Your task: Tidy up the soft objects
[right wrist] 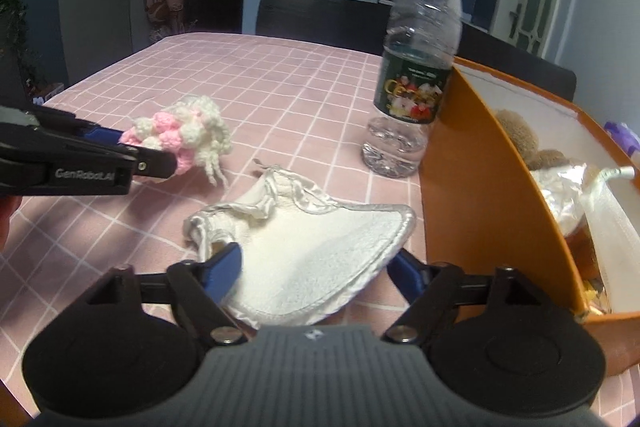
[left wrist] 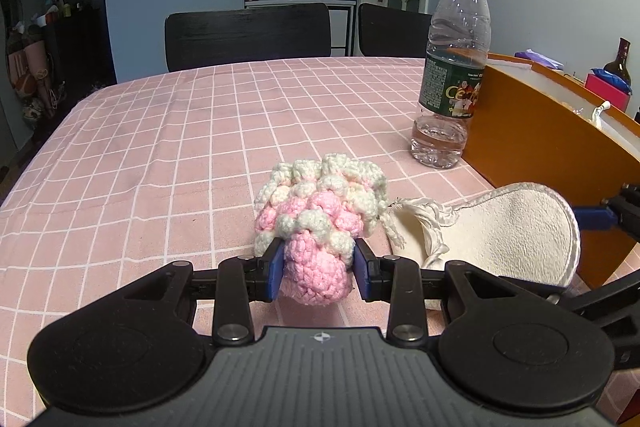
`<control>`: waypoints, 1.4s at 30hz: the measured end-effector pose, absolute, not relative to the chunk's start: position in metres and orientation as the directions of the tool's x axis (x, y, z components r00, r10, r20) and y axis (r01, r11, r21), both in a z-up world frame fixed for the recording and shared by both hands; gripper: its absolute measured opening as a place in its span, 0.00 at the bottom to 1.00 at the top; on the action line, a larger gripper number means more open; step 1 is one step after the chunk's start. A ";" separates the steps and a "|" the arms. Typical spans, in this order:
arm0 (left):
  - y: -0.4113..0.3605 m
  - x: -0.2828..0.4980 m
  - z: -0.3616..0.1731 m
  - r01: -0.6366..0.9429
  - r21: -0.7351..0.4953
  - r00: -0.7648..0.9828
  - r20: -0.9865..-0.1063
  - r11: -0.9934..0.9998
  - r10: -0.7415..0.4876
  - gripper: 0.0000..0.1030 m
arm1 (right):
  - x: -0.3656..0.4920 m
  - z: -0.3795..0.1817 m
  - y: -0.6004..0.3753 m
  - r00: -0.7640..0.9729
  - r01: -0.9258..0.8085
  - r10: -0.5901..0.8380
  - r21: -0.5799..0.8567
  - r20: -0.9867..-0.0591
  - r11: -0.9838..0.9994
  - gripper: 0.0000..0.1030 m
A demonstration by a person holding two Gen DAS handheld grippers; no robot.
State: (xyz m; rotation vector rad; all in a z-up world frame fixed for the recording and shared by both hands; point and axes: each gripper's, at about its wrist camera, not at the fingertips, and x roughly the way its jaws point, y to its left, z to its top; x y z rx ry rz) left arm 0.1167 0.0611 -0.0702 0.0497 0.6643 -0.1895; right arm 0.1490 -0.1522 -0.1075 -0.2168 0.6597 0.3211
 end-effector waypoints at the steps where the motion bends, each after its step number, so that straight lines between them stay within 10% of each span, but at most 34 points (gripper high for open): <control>1: 0.062 0.116 -0.070 0.188 -0.011 0.773 -0.616 0.982 -0.155 0.39 | 0.145 -0.107 -0.147 0.756 -0.355 0.207 -0.124 -0.622 0.926 0.86; 20: 0.085 0.113 -0.063 0.139 -0.003 0.792 -0.600 0.990 -0.113 0.39 | 0.151 -0.116 -0.077 0.735 -0.514 0.239 -0.292 -0.634 0.807 0.92; 24: 0.085 0.113 -0.064 0.141 -0.004 0.790 -0.602 0.990 -0.115 0.39 | 0.153 -0.125 -0.067 0.727 -0.529 0.210 -0.339 -0.654 0.778 0.70; 30: 0.086 0.111 -0.063 0.145 -0.008 0.790 -0.602 0.989 -0.121 0.39 | 0.162 -0.125 -0.079 0.696 -0.501 0.200 -0.268 -0.689 0.823 0.66; 37: 0.082 0.108 -0.061 0.166 -0.004 0.792 -0.595 0.986 -0.136 0.39 | 0.171 -0.124 -0.100 0.661 -0.469 0.210 -0.178 -0.721 0.865 0.24; 42: 0.076 0.103 -0.052 0.183 0.004 0.806 -0.574 0.983 -0.148 0.39 | 0.165 -0.113 -0.105 0.689 -0.468 0.211 -0.203 -0.694 0.860 0.18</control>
